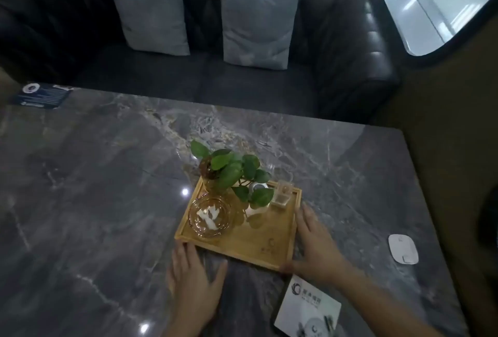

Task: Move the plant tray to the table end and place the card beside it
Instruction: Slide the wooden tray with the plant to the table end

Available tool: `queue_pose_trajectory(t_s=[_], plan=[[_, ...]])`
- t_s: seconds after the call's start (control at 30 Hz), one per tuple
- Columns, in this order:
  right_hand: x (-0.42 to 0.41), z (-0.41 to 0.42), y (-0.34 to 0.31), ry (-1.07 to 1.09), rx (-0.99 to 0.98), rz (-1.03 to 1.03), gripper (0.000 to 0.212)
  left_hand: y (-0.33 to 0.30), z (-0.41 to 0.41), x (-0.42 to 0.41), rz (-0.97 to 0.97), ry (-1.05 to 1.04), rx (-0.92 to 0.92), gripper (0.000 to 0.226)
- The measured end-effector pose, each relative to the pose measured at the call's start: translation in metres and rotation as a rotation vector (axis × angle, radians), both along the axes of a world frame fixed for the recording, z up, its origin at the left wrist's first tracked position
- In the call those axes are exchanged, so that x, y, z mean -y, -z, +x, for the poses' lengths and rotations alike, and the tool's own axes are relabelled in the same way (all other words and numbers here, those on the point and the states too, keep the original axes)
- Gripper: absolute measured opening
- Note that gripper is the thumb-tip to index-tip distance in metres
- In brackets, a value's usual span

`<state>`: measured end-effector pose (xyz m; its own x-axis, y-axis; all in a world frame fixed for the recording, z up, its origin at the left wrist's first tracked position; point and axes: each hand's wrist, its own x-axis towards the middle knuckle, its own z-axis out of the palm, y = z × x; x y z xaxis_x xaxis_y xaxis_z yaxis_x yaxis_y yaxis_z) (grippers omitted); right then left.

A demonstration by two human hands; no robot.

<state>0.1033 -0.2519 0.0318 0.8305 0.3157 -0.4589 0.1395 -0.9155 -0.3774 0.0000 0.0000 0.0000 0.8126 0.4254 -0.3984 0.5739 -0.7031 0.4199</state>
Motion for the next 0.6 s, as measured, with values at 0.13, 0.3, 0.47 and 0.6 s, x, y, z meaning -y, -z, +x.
queue_pose_trajectory(t_s=[0.13,0.3,0.47,0.6], plan=[[0.003,0.029,0.008,-0.052,-0.046,-0.085,0.154,0.005,0.01,-0.006,0.053,-0.038,-0.043,0.111],[0.005,0.053,0.011,-0.132,-0.069,-0.172,0.159,0.008,0.021,-0.004,0.063,-0.059,-0.065,0.124],[0.004,0.068,0.015,-0.167,-0.068,-0.204,0.155,0.011,0.025,-0.004,0.008,-0.087,-0.055,0.135],[0.002,0.07,0.019,-0.184,-0.065,-0.205,0.154,0.014,0.024,-0.004,-0.006,-0.083,-0.02,0.143]])
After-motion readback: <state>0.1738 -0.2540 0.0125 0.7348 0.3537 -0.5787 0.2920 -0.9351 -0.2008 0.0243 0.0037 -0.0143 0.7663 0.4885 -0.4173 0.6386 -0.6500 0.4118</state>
